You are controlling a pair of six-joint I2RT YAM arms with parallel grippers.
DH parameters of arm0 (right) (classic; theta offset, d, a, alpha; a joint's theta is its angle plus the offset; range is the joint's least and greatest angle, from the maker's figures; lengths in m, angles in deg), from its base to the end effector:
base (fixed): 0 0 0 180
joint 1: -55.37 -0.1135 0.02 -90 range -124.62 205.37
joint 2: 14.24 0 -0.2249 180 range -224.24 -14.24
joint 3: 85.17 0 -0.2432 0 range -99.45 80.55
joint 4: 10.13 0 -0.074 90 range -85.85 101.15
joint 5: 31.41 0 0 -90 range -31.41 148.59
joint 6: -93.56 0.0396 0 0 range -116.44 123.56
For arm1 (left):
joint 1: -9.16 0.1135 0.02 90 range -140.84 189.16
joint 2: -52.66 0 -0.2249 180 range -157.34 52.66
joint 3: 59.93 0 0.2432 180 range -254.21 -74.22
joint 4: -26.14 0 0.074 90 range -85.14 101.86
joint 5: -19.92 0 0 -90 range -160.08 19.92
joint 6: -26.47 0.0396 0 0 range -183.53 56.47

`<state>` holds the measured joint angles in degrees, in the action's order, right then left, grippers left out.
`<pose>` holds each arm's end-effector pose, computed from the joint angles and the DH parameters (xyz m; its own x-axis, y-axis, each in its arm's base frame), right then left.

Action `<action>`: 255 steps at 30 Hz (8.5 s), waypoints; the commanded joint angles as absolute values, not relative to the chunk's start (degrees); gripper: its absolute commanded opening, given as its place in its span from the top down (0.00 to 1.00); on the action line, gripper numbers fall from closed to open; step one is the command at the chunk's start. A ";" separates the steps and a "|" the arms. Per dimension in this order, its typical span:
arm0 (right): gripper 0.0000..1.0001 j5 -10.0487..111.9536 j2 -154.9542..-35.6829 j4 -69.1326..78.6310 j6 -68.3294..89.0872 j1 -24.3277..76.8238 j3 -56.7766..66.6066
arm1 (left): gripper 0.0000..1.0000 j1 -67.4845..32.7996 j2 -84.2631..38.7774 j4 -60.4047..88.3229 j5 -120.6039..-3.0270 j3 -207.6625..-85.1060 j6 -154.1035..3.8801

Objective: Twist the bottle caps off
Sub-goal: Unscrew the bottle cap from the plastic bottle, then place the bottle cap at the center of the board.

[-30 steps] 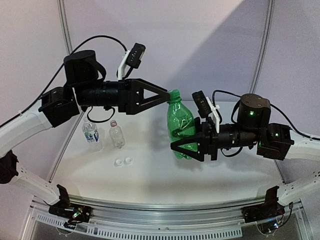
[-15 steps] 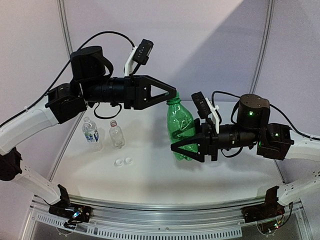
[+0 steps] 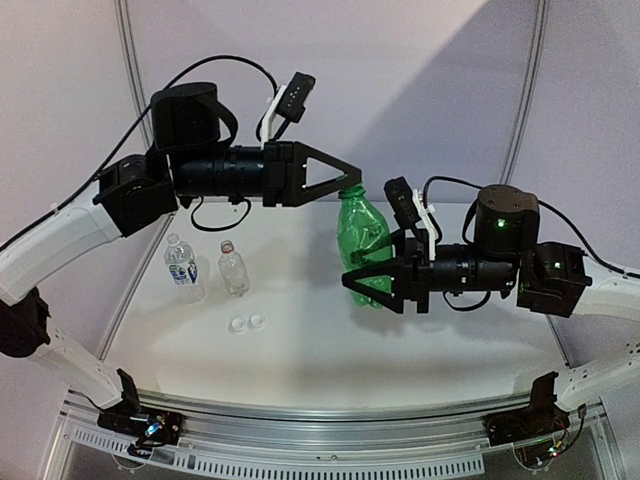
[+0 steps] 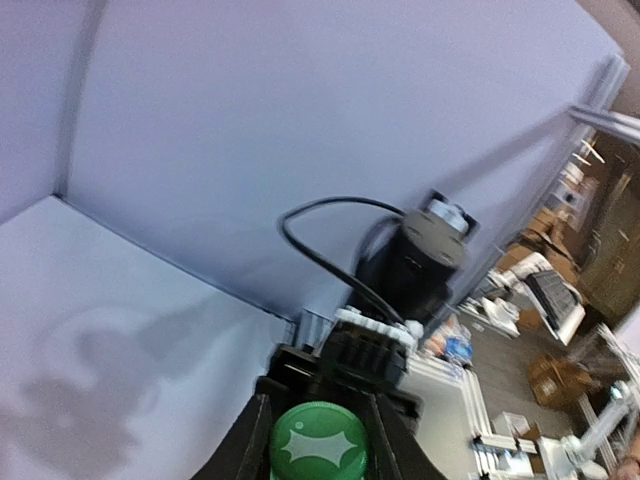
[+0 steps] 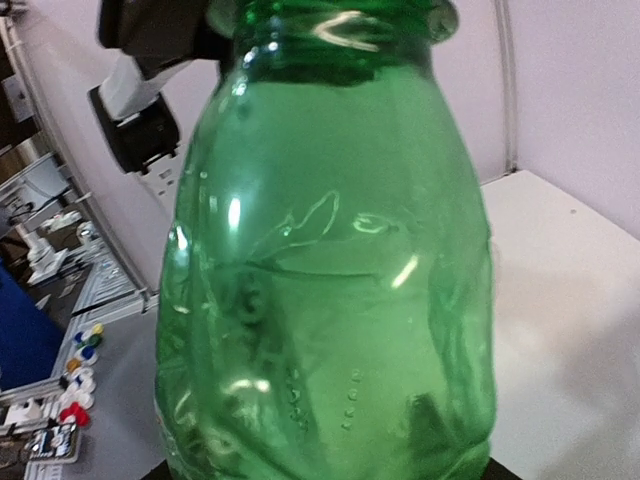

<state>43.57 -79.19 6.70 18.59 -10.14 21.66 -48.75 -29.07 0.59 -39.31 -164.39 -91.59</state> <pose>0.1053 0.2558 0.3352 -0.3154 -0.0882 -0.9448 -0.9354 0.1968 0.2939 0.1528 -0.2818 0.4247 -0.4932 0.0257 -0.8695 0.8696 0.0404 -0.4920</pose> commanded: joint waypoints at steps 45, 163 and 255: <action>1.00 57.07 -72.11 3.94 15.12 -10.10 29.47 | 0.02 -49.90 -18.30 -5.34 -49.98 -161.00 -85.45; 1.00 69.50 -85.65 24.87 17.00 -10.11 17.52 | 0.65 -47.35 -22.25 -25.10 -77.18 -159.73 -112.11; 1.00 70.11 -81.92 25.97 15.96 -10.14 19.90 | 0.56 -36.35 -33.50 -19.74 -72.93 -120.72 -113.02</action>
